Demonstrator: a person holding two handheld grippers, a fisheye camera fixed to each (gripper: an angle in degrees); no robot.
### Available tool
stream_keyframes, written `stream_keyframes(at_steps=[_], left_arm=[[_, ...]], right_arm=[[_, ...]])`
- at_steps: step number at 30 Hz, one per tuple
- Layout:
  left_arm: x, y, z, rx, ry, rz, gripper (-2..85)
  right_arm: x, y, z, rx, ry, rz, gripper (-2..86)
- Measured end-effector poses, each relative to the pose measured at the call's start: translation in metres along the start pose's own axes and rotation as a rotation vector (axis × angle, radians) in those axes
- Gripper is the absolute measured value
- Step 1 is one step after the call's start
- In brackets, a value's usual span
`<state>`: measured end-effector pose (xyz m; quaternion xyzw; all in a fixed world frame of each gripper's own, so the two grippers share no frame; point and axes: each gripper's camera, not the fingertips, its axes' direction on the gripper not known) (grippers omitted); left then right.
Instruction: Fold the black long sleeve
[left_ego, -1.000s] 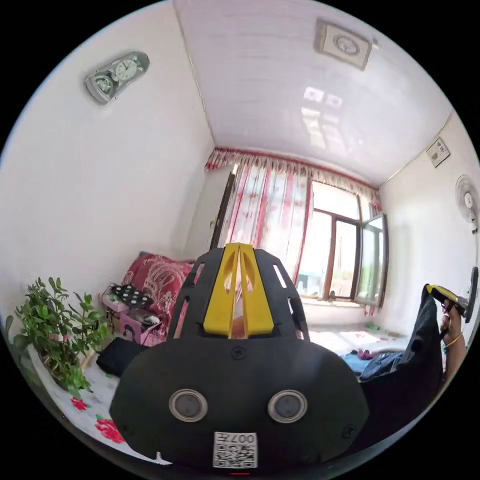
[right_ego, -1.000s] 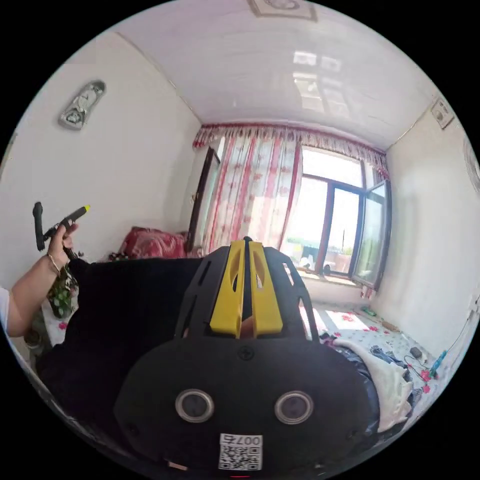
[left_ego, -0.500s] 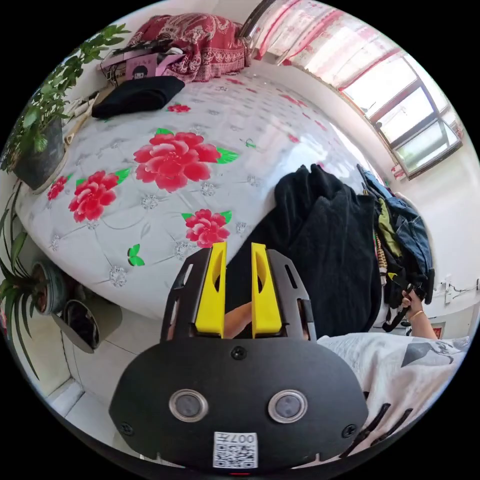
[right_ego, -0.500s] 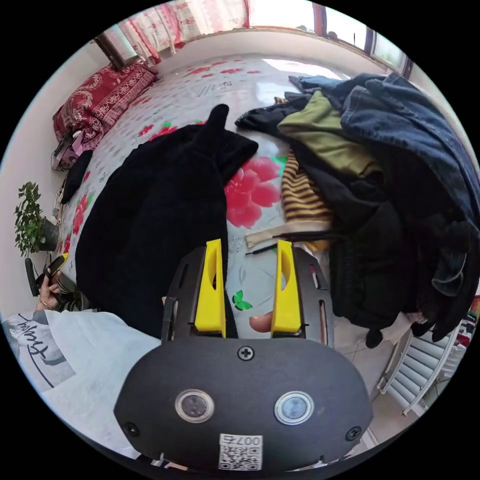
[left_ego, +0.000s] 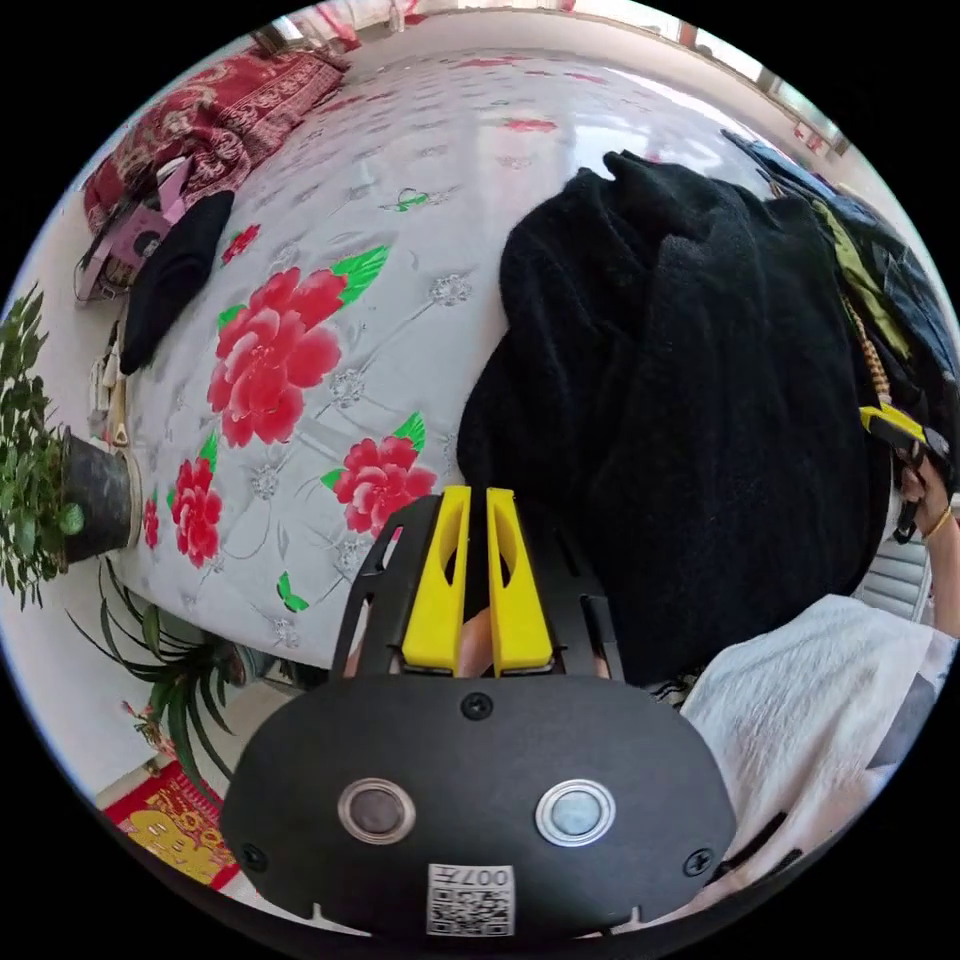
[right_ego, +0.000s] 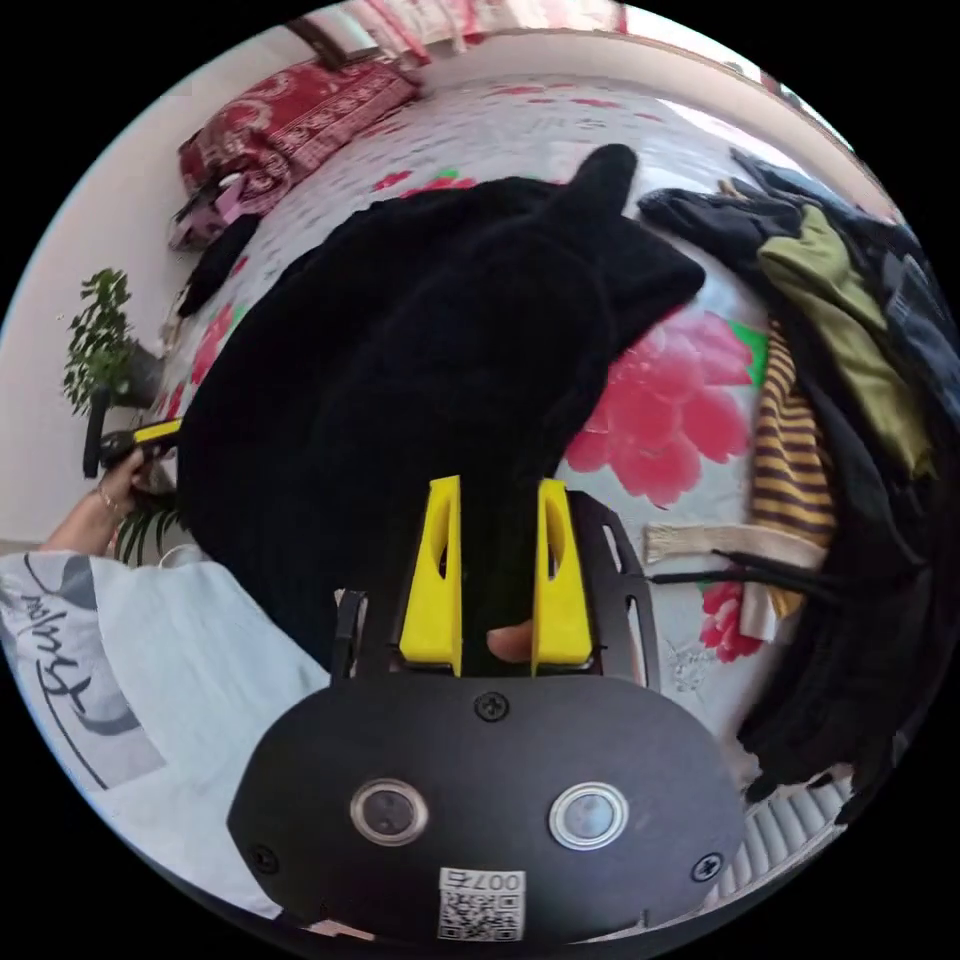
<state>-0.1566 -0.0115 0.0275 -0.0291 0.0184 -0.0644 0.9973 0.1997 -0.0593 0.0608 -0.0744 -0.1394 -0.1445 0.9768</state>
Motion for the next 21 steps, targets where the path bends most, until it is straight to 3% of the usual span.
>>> stream_keyframes(at_steps=[4, 6, 11, 13, 14, 18, 21], left_arm=[[-0.043, 0.014, -0.06, 0.15, -0.011, -0.211, 0.5], [-0.053, 0.017, -0.084, 0.199, -0.025, -0.265, 0.5], [-0.043, 0.002, -0.113, 0.232, -0.071, -0.315, 0.5], [-0.03, -0.006, -0.111, 0.218, -0.113, -0.288, 0.5], [-0.022, -0.01, -0.108, 0.212, -0.137, -0.275, 0.5], [-0.016, -0.022, -0.101, 0.22, -0.149, -0.289, 0.3], [-0.022, -0.038, -0.108, 0.25, -0.117, -0.269, -0.1]], right_arm=[[0.037, -0.015, -0.05, 0.197, 0.066, 0.047, 10.9], [0.086, -0.036, -0.074, 0.312, 0.075, 0.211, 10.6], [0.154, -0.087, -0.032, 0.214, -0.024, 0.406, 10.1], [0.151, -0.098, -0.007, 0.142, -0.04, 0.448, 9.5], [0.131, -0.099, -0.011, 0.232, 0.063, 0.404, 8.4], [0.076, -0.111, -0.013, 0.142, 0.111, 0.253, 3.0], [0.049, -0.097, -0.095, 0.328, 0.138, 0.209, 1.3]])
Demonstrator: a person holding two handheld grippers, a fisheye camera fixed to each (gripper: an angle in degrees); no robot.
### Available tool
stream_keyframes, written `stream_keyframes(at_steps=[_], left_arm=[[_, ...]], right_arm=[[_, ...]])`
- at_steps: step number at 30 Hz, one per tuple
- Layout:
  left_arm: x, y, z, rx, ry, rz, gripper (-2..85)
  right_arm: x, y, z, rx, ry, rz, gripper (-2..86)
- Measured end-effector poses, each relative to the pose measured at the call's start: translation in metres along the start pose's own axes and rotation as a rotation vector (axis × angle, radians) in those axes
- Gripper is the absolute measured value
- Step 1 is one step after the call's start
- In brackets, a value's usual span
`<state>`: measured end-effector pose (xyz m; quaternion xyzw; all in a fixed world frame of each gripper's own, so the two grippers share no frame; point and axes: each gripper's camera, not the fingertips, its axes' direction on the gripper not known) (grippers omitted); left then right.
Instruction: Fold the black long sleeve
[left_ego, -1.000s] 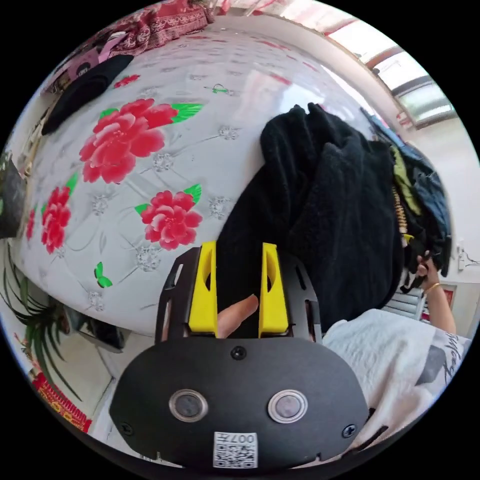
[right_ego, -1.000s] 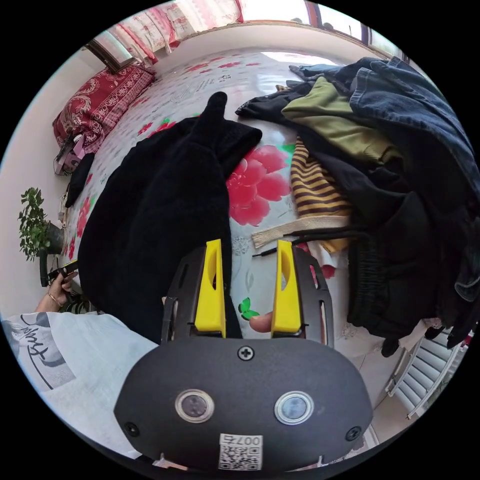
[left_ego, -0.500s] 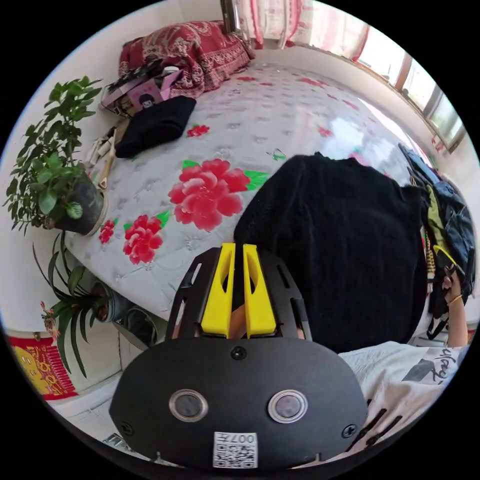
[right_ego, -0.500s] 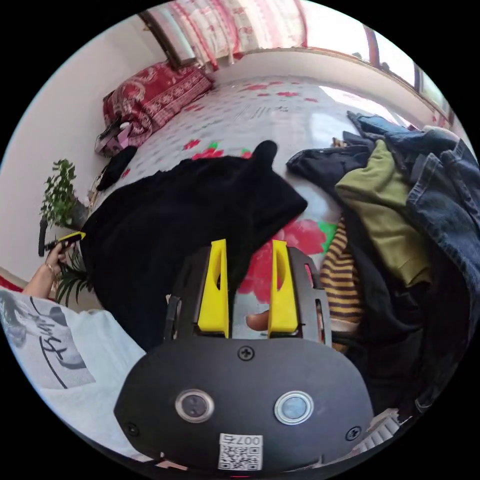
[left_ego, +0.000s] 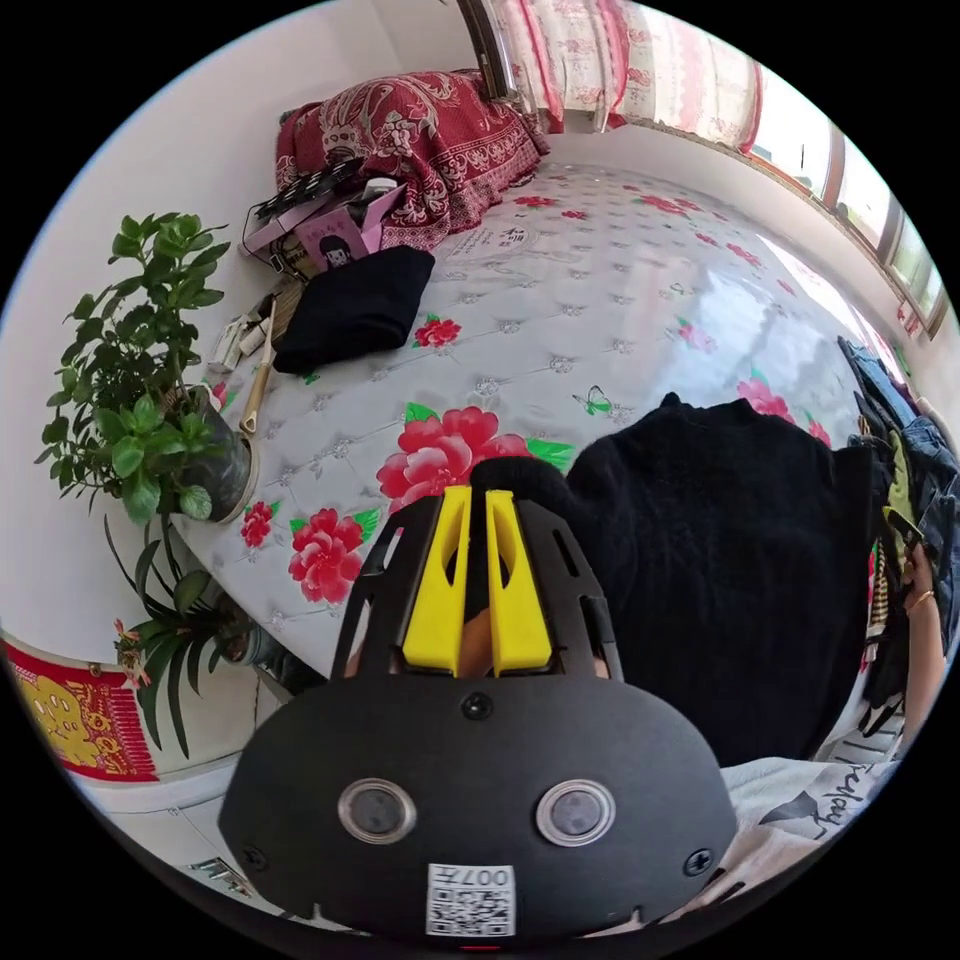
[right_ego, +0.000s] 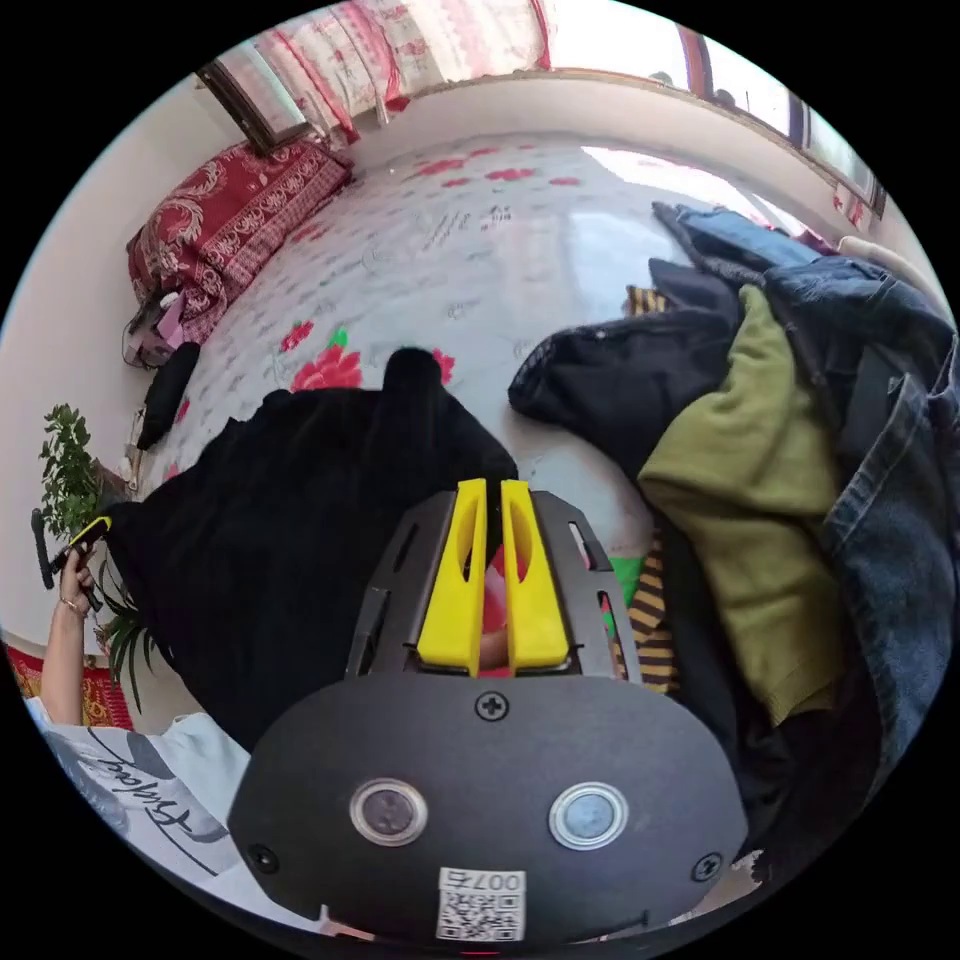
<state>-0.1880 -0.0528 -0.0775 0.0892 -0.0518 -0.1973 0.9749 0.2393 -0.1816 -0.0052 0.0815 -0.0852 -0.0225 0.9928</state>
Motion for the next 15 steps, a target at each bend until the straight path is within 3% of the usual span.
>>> stream_keyframes(at_steps=[2, 6, 9, 15], left_arm=[[0.004, -0.02, -0.016, 0.059, 0.057, 0.065, -0.4], [0.013, -0.042, -0.045, 0.179, 0.112, 0.157, -0.6], [0.007, -0.058, -0.064, 0.309, 0.108, 0.143, -0.6], [-0.012, -0.094, -0.098, 0.635, 0.023, 0.03, 0.1]], right_arm=[[-0.021, 0.001, -0.067, 0.121, 0.047, -0.088, 0.9], [-0.101, 0.041, -0.176, 0.262, 0.435, -0.356, 0.5], [-0.138, 0.079, -0.211, 0.405, 0.709, -0.367, 0.5], [-0.199, 0.097, -0.206, 0.618, 0.967, -0.307, 1.7]])
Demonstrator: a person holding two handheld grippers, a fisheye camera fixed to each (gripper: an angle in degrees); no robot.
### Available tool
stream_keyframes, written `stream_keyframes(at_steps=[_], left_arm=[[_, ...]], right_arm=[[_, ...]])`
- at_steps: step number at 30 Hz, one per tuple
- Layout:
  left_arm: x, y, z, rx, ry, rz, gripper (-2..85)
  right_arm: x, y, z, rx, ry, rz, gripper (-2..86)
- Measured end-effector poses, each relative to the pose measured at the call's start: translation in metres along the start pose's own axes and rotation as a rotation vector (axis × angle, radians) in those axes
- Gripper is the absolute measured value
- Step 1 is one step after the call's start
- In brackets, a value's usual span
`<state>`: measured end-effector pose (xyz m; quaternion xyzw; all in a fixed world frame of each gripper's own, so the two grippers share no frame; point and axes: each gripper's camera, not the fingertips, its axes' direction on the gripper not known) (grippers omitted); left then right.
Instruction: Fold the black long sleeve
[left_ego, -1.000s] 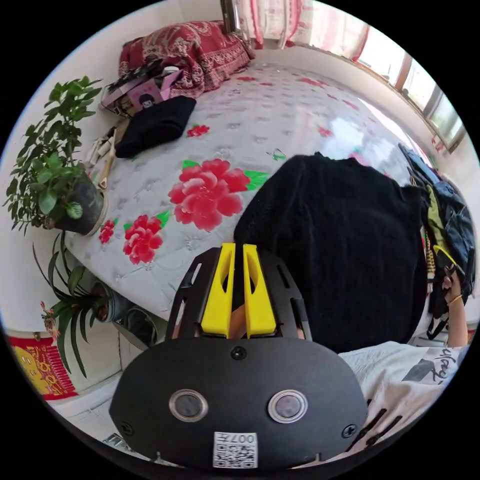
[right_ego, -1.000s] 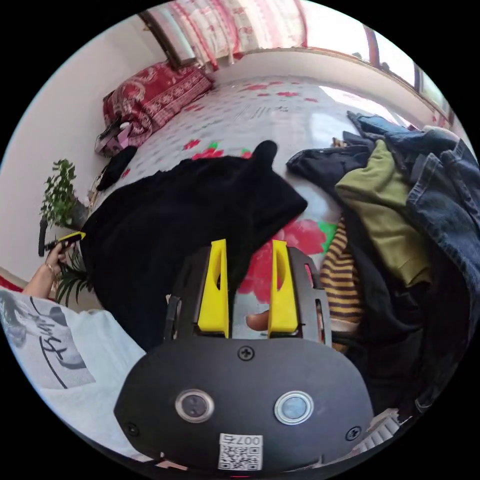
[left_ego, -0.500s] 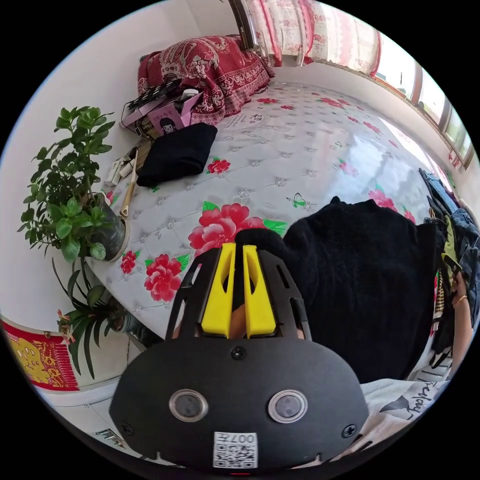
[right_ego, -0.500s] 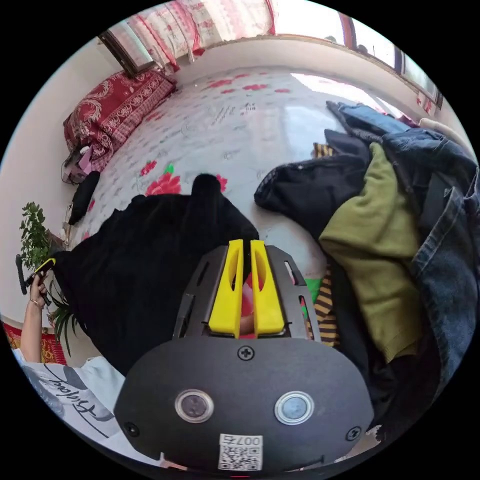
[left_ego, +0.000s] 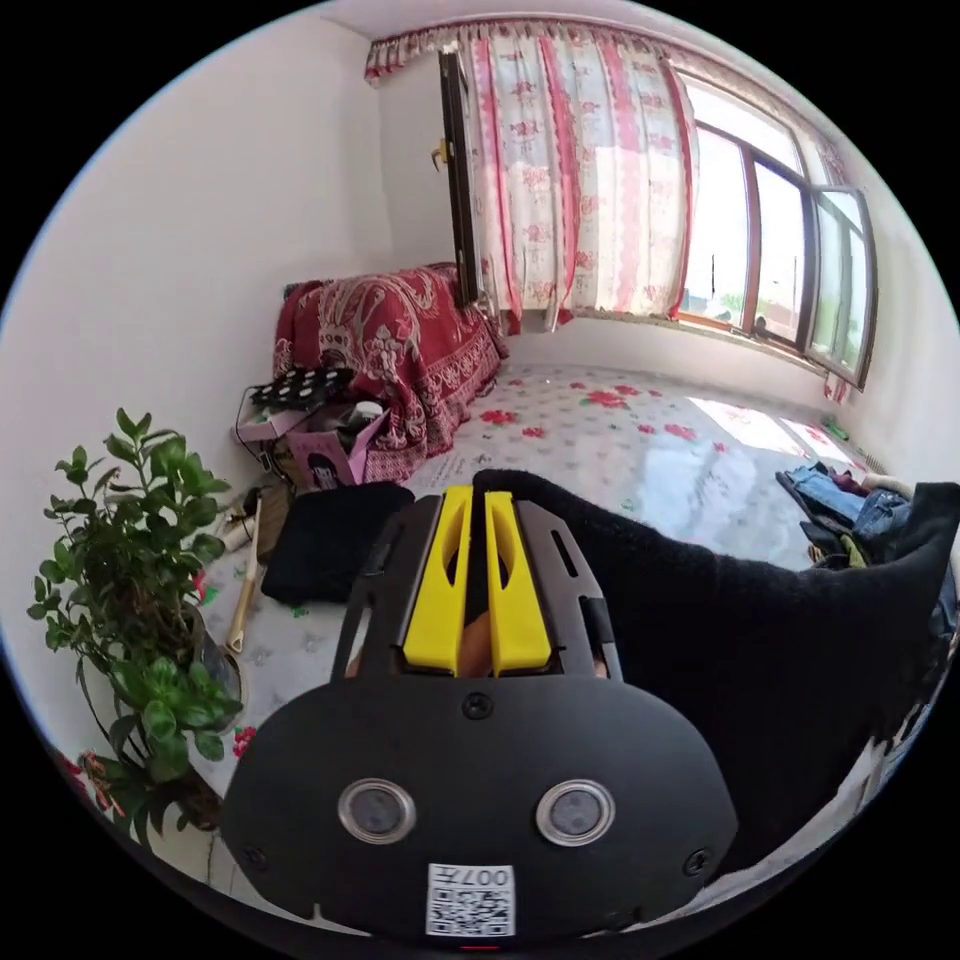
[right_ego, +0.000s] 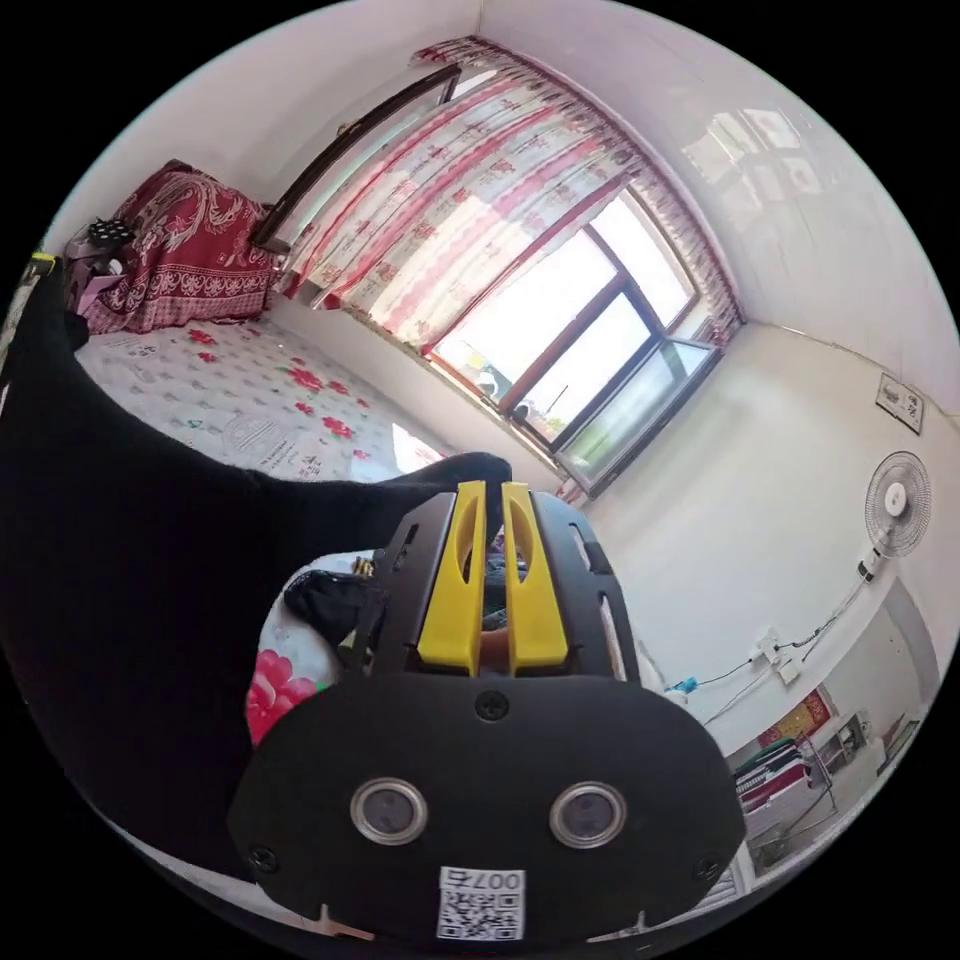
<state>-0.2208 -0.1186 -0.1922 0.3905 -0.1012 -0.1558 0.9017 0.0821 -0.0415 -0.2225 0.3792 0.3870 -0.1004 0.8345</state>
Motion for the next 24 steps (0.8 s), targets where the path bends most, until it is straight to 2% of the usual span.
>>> stream_keyframes(at_steps=[1, 3, 5, 6, 9, 14, 20, 24], left_arm=[[0.006, -0.003, 0.01, 0.037, -0.06, 0.03, 0.5], [0.012, -0.001, 0.052, -0.084, -0.07, 0.062, 1.6], [0.01, 0.016, 0.116, -0.424, -0.017, 0.02, 3.3], [0.009, 0.024, 0.124, -0.469, -0.009, 0.006, 3.5], [0.016, 0.059, 0.136, -0.467, 0.077, 0.044, 4.1], [0.065, 0.112, 0.165, -0.676, 0.281, 0.128, 6.0], [0.123, 0.174, 0.16, -0.844, 0.266, 0.316, 6.6], [0.125, 0.189, 0.148, -0.826, 0.207, 0.419, 4.7]], right_arm=[[-0.009, 0.0, 0.003, -0.006, 0.003, 0.005, 1.9], [-0.049, 0.007, 0.041, -0.201, -0.119, 0.019, 3.6], [-0.078, 0.021, 0.077, -0.431, -0.208, 0.015, 4.8], [-0.094, 0.031, 0.088, -0.521, -0.254, 0.001, 5.4], [-0.115, 0.034, 0.086, -0.498, -0.328, -0.055, 5.9], [-0.135, -0.015, 0.12, -0.427, -0.577, -0.07, 7.4], [-0.225, -0.069, 0.225, -0.513, -0.8, -0.097, 9.4], [-0.319, -0.076, 0.29, -0.617, -0.904, -0.164, 9.4]])
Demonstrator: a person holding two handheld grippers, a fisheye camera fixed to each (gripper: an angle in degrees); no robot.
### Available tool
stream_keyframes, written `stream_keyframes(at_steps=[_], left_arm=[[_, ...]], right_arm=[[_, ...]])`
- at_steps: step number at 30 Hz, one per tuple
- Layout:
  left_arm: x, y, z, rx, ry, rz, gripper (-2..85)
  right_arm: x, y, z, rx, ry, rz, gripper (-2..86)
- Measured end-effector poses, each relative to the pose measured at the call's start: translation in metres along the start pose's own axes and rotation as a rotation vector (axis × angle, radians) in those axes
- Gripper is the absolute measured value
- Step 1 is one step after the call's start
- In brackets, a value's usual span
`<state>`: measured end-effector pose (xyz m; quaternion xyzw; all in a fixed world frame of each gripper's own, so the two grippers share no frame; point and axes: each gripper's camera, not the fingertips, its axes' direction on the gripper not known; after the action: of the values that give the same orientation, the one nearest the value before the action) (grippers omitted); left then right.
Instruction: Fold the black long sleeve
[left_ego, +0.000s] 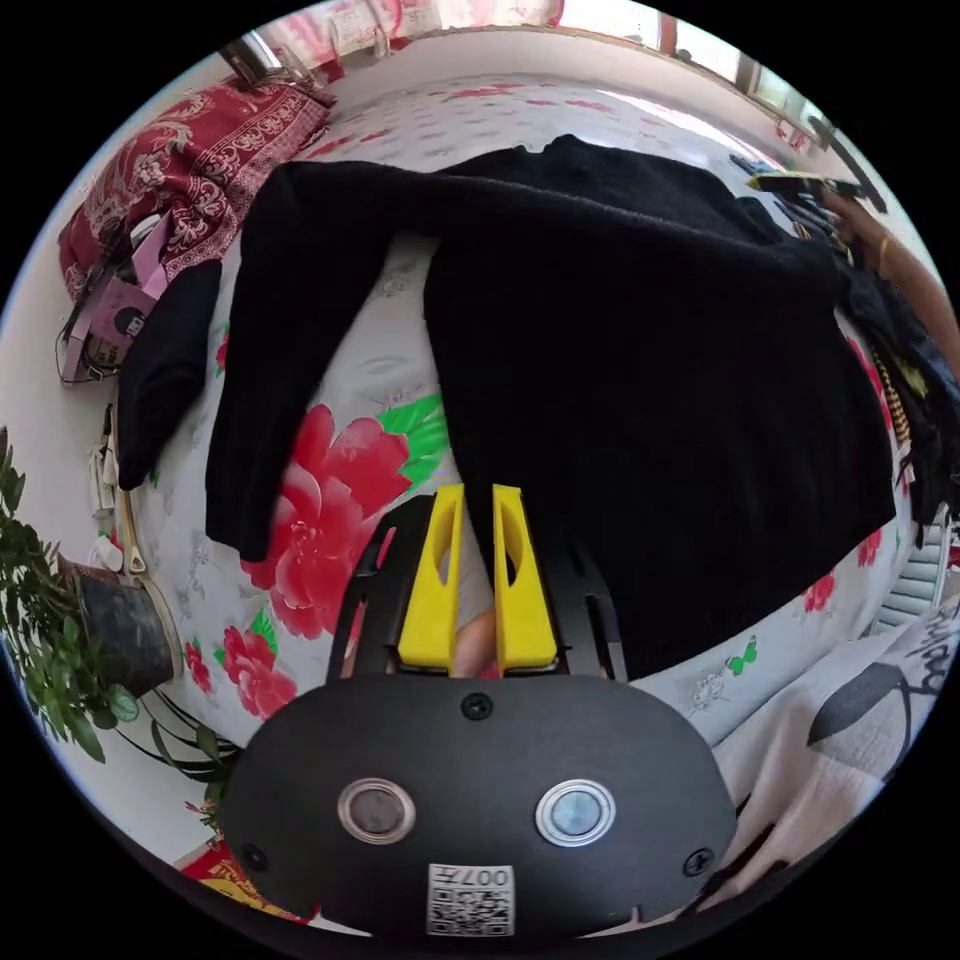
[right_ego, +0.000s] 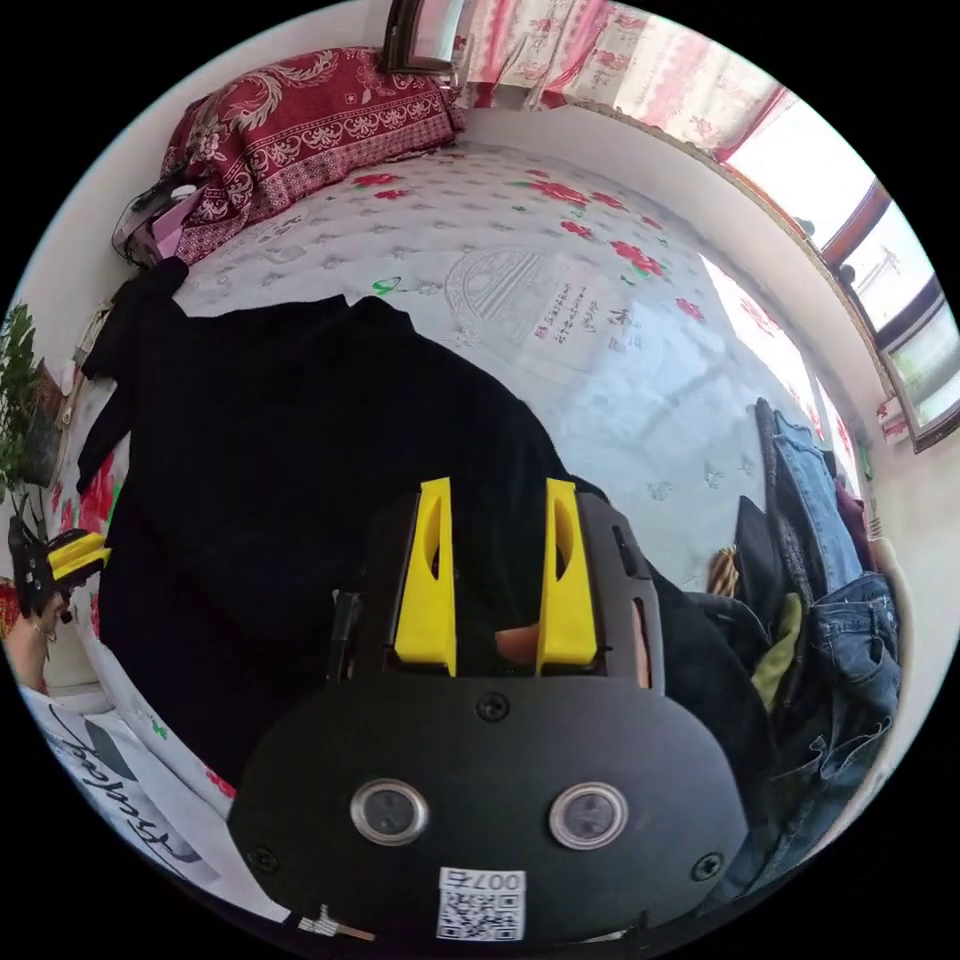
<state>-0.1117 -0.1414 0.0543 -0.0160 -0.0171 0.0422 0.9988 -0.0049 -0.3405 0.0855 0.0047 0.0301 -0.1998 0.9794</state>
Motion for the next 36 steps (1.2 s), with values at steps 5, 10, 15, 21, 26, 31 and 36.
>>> stream_keyframes(at_steps=[5, 10, 15, 21, 26, 31, 36], left_arm=[[-0.008, 0.016, 0.003, -0.061, -0.025, 0.0, 0.0], [-0.029, 0.017, 0.003, -0.089, 0.014, -0.092, 0.2], [-0.056, 0.021, -0.006, -0.074, 0.093, -0.194, 3.9], [-0.089, 0.067, -0.029, -0.004, 0.22, -0.287, 8.1], [-0.087, 0.1, -0.009, -0.062, 0.339, -0.244, 12.3], [-0.064, 0.087, 0.011, -0.144, 0.194, -0.083, 10.9], [-0.071, 0.1, -0.008, -0.077, 0.181, 0.075, 0.6]], right_arm=[[-0.006, -0.039, 0.058, -0.006, 0.122, -0.053, 8.5], [0.071, -0.074, 0.06, -0.038, 0.006, 0.28, 8.4], [0.062, 0.015, -0.036, 0.196, -0.008, 0.185, 9.1], [0.022, 0.215, -0.115, 0.171, -0.184, 0.183, 10.4], [-0.039, 0.31, -0.112, 0.045, -0.105, 0.142, 11.0], [-0.02, 0.316, -0.053, -0.136, -0.078, 0.293, 9.1], [0.019, 0.319, -0.084, -0.081, -0.26, 0.275, 1.9]])
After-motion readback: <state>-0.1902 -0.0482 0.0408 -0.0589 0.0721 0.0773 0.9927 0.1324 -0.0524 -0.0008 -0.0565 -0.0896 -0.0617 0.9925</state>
